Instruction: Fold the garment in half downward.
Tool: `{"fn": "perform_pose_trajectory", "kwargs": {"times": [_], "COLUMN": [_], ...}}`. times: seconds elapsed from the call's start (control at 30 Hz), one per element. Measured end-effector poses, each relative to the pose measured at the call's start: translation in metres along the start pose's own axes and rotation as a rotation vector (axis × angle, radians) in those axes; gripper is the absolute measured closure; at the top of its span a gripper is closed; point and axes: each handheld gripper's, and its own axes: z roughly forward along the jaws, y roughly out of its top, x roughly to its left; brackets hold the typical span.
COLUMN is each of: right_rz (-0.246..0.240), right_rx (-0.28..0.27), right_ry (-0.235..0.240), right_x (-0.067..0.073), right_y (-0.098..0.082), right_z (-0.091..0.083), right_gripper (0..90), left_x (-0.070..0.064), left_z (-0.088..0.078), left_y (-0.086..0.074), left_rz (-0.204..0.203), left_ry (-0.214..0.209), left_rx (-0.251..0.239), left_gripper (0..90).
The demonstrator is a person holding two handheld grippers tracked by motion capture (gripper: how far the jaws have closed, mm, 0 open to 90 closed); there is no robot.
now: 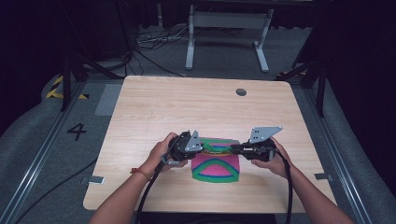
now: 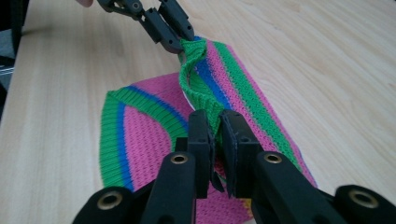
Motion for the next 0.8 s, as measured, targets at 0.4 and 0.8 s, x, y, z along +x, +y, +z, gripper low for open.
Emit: {"fn": "perform_pose_trajectory", "kwargs": {"times": [0.4,0.8], "right_rz": [-0.02,-0.045], "right_rx": [0.049,0.103], "right_ry": [0.037,0.077], "right_x": [0.019,0.039], "right_y": [-0.015,-0.026], "right_z": [0.0,0.003], "right_gripper": [82.1,82.7], "left_x": [-0.023,-0.045], "left_z": [-0.003,0.003], "left_y": [-0.008,-0.012], "left_rz": [0.024,0.09], "left_ry": [-0.037,-0.076], "left_rx": [0.014,0.075], "left_gripper": [82.6,82.3]}}
